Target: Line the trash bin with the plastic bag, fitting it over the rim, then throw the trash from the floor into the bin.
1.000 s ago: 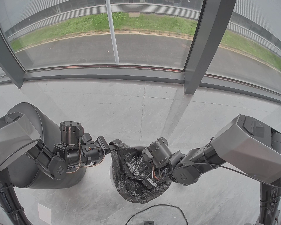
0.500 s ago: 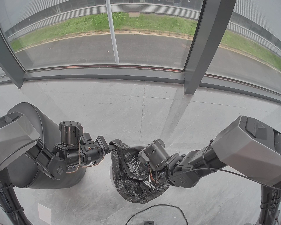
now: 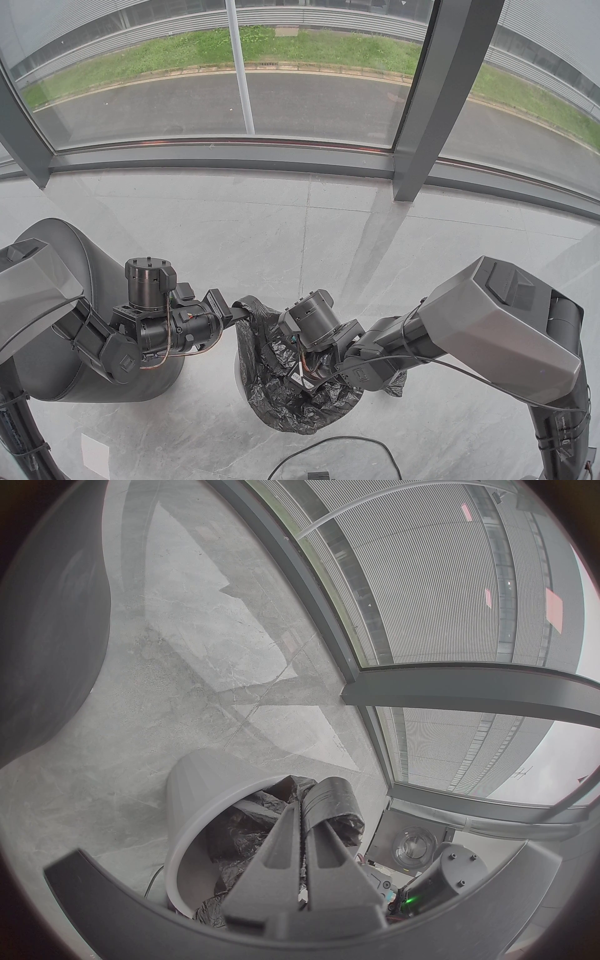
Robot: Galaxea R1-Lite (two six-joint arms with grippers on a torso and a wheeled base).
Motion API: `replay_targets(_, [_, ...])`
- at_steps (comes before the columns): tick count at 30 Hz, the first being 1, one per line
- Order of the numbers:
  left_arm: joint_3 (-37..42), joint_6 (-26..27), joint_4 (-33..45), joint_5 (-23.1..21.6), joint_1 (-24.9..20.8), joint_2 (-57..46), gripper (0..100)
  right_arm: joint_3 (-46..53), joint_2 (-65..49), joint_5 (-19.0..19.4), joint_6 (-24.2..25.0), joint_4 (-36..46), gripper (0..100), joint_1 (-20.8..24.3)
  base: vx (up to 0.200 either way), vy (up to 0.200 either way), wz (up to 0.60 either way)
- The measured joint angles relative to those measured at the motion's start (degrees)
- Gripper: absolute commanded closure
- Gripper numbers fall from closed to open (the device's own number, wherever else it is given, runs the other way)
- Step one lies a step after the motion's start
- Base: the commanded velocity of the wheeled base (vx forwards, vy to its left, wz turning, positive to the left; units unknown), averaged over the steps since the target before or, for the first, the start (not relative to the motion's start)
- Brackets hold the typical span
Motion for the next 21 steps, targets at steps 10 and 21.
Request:
replay_targets(10, [0.06,0.00,0.00,-0.02,0.00,-0.17,100,-3.00,2.33,-0.35,0.22,-0.04,100,-0.02,0.000,0.000,0.00])
replay_targets(21, [0.11,0.00,-0.07,-0.02,-0.02,-0.20,100,-2.78,2.21,-1.15,0.44,0.00,100,0.06,0.000,0.000,0.00])
